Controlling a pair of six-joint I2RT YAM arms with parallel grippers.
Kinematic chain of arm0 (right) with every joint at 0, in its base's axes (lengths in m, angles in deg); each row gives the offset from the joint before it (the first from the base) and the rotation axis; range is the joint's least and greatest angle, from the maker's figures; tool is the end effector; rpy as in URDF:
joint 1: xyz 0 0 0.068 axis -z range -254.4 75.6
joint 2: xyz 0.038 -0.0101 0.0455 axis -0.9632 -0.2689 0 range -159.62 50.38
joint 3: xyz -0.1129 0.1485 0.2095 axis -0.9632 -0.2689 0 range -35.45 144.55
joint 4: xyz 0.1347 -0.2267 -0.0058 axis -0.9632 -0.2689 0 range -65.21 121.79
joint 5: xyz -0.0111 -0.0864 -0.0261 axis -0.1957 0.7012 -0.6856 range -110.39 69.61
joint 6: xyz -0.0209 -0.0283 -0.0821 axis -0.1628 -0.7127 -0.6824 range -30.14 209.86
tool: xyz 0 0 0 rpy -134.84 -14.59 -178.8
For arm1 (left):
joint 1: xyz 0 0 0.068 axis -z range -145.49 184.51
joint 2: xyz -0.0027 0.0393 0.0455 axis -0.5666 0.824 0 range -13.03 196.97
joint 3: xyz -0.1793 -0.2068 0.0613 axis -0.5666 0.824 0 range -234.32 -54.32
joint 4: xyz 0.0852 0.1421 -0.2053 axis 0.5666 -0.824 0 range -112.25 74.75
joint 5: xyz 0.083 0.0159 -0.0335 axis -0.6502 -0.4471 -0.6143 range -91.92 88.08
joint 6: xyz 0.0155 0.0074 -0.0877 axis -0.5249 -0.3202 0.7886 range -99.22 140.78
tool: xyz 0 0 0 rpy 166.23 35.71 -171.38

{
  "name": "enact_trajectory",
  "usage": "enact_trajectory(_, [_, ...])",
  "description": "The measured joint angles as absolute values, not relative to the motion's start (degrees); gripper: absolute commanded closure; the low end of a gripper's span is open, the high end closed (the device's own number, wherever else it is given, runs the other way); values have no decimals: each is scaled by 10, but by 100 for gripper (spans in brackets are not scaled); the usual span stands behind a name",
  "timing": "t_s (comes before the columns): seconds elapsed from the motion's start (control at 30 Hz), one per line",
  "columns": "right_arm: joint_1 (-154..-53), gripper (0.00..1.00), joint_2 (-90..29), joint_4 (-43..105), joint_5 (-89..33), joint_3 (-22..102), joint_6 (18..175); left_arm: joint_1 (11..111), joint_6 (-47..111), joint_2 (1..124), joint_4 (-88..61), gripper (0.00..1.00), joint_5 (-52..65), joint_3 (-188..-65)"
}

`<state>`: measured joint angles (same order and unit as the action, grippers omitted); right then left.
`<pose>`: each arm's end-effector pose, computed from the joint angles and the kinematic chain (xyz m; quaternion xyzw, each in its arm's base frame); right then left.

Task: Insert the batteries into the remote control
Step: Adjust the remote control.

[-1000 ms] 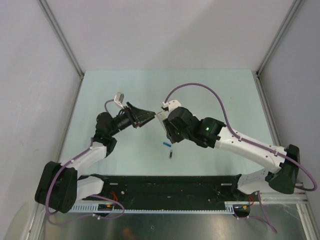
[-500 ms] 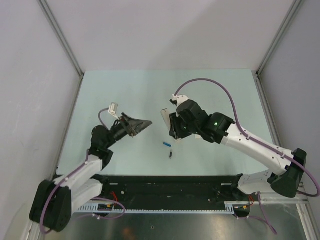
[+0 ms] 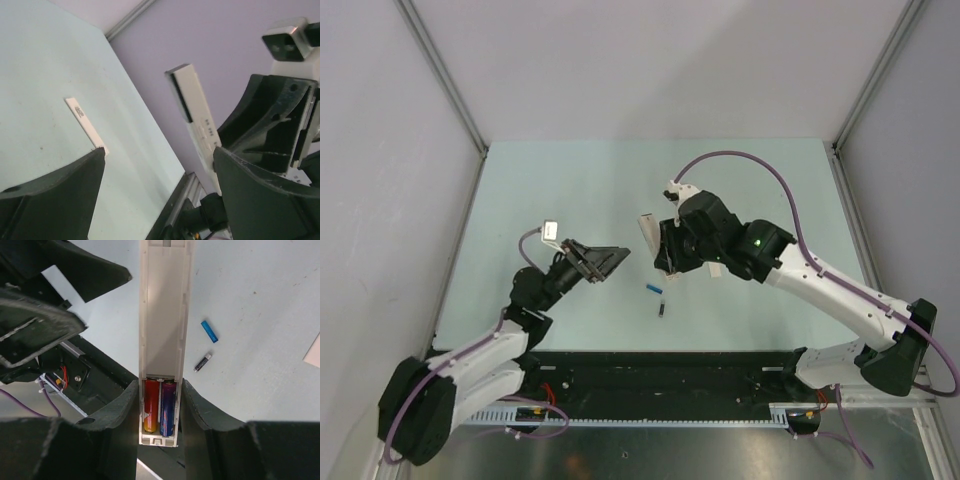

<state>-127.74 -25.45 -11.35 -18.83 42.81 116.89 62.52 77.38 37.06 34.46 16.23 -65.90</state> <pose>0.1896 0.2510 0.3474 -0.2013 0.8862 0.2596 0.3266 0.1856 -0.1269 0.2440 -0.0367 0.6375 -0.5876 0.4969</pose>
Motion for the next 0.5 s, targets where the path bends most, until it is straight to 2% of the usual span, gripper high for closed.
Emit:
enact_trajectory(0.2, [-1267, 100, -247, -115, -206, 428, 1178, 625, 877, 538, 516, 21, 178, -647])
enact_trajectory(0.37, [-1254, 100, -227, -129, -218, 441, 1187, 632, 985, 691, 546, 22, 230, -689])
enact_trajectory(0.5, [-1252, 100, -217, -134, -220, 451, 1188, 650, 1001, 682, 564, 23, 252, -726])
